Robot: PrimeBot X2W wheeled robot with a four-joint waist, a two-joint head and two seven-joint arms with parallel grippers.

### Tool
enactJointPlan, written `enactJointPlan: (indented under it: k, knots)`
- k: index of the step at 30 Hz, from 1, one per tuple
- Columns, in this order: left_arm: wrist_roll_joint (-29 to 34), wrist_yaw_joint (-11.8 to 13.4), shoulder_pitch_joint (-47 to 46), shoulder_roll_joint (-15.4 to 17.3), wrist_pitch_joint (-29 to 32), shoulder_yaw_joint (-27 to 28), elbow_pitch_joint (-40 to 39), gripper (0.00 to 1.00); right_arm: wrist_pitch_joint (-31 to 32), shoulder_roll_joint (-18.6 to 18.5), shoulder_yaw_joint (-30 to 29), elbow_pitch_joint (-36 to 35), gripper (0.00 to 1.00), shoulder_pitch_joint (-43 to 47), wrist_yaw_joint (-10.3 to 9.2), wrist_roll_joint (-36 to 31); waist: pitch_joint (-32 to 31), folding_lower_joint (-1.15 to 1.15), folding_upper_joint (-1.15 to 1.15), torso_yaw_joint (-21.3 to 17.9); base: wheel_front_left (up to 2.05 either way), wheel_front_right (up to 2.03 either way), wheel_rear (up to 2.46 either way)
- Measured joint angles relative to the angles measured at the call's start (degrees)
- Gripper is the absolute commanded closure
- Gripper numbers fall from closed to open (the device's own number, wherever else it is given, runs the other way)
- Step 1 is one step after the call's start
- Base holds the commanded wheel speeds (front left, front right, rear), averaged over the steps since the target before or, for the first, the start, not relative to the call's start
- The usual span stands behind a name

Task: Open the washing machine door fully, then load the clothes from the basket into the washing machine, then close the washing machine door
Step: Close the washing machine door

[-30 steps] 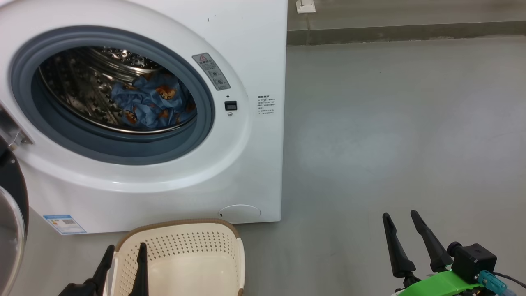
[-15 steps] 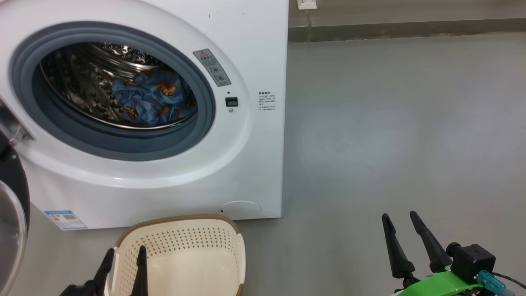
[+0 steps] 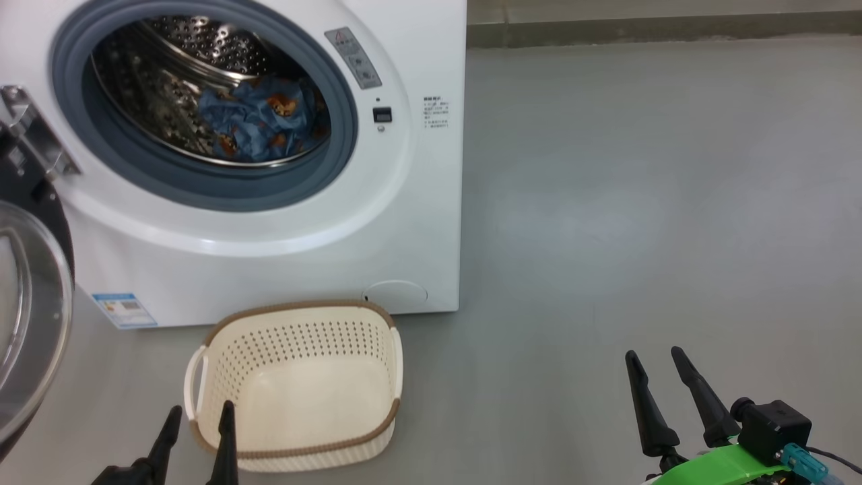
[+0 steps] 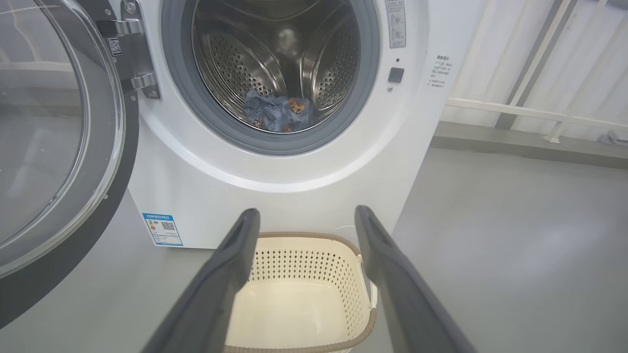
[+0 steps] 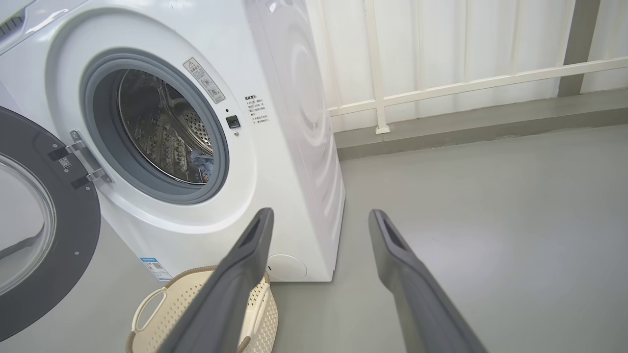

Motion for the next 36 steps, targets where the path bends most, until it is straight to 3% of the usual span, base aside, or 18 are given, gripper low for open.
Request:
enactJointPlan:
  k: [10, 36]
  knots:
    - [0.00, 0.00, 0.00, -0.01, 0.00, -0.01, -0.21, 0.00, 0.00, 0.02, 0.04, 0.03, 0.00, 0.00, 0.00, 0.00, 0.45, 0.00, 0.00, -0.01, -0.94, 0.94, 0.00]
    - [0.00, 0.00, 0.00, -0.01, 0.00, -0.14, -0.21, 0.00, 0.00, 0.04, 0.10, 0.48, 0.00, -0.01, 0.00, 0.05, -0.21, 0.00, 0.00, 0.06, -0.01, 0.01, 0.00]
